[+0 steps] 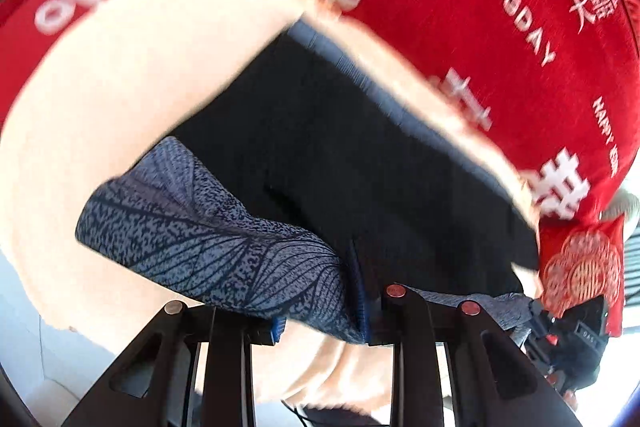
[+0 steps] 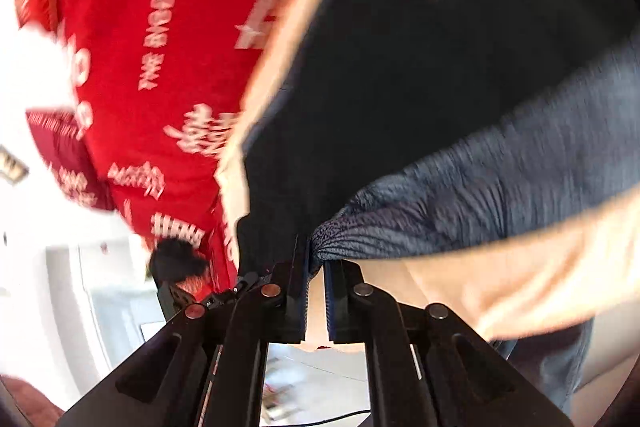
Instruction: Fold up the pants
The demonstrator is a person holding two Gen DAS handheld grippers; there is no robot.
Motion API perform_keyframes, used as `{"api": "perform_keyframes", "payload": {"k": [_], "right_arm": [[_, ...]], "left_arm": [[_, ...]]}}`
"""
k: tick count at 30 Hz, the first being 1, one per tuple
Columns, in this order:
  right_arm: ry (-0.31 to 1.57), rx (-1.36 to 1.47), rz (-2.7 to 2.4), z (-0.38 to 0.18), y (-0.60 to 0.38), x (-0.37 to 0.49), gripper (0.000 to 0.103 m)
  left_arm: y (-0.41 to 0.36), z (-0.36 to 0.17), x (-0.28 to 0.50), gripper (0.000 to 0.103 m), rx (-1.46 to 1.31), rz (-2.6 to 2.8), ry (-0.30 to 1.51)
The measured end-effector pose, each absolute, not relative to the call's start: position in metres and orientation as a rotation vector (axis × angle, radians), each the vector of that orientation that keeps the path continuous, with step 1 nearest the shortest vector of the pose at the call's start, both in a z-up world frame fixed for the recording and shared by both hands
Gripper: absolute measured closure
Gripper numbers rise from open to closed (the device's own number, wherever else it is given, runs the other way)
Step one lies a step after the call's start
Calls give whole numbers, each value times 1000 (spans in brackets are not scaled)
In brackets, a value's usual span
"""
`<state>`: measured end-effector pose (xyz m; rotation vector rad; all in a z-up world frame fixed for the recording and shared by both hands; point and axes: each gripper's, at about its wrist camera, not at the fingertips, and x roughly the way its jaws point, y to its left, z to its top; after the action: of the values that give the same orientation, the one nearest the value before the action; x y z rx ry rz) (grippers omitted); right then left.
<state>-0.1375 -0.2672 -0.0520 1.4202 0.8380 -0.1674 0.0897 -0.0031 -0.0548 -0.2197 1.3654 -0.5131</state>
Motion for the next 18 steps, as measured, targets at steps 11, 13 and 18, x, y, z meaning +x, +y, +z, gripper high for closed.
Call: {"api": "perform_keyframes", "payload": {"k": [11, 13, 18], "right_arm": [[1048, 1190, -32, -78, -408, 34, 96], [1124, 1164, -61, -110, -421, 56, 96], [1176, 1243, -86, -171, -435, 63, 96]], "left_arm": [[-131, -93, 228, 57, -58, -413, 1230], [-139, -112, 240, 51, -2, -347, 1222], [-147, -134, 261, 49, 26, -282, 1254]]}}
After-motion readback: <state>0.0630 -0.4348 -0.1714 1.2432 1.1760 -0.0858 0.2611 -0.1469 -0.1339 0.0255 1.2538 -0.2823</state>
